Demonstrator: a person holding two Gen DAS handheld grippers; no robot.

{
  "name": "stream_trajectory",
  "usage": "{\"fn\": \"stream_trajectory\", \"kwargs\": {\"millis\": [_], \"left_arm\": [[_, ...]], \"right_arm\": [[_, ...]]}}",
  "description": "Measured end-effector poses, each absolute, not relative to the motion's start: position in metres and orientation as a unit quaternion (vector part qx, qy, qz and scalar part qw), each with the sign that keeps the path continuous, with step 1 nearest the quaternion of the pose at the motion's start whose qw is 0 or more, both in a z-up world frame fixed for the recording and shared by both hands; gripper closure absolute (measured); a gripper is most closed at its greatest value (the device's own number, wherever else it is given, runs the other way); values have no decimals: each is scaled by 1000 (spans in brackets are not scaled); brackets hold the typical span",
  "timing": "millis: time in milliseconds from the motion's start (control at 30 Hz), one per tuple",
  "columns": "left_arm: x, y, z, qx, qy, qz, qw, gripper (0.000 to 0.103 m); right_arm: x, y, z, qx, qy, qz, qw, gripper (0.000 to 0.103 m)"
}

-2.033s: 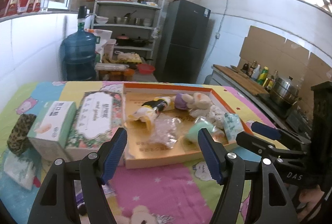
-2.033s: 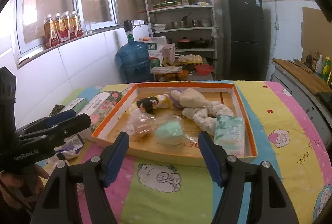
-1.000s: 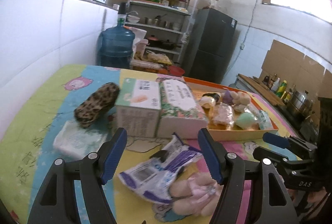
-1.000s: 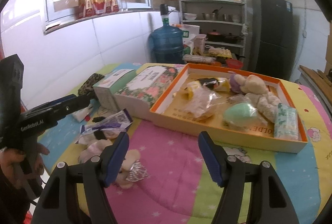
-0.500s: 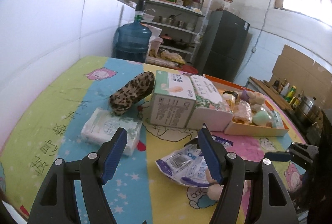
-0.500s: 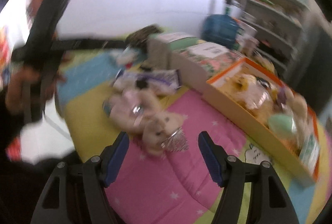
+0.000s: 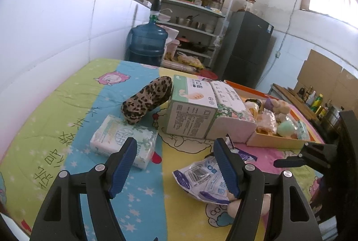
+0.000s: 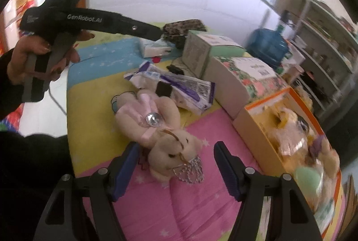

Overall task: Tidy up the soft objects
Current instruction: 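Reach the right gripper down and grasp the pink plush bear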

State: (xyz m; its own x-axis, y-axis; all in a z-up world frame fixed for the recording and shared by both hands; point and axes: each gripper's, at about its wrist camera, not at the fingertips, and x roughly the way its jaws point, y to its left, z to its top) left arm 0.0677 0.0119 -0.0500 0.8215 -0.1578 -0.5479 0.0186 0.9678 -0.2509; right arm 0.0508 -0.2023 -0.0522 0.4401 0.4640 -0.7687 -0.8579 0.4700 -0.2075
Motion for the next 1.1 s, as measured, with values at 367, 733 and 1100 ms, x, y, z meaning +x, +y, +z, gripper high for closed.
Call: {"fn": "stream_trajectory", "kwargs": {"millis": [367,733,1100], "left_arm": [[75,10,-53,-88,317,-136,934,31],[100,-14,-51,9,350,-337,874,26],[140,-44,-78,83,410,-371,829,26]], "right_arm": [[78,-174,-65,-313,383,502,709,37],[76,-202,-61,-217,411,479,744,60],[28,-237,-51,-155,402,437,789,60]]}}
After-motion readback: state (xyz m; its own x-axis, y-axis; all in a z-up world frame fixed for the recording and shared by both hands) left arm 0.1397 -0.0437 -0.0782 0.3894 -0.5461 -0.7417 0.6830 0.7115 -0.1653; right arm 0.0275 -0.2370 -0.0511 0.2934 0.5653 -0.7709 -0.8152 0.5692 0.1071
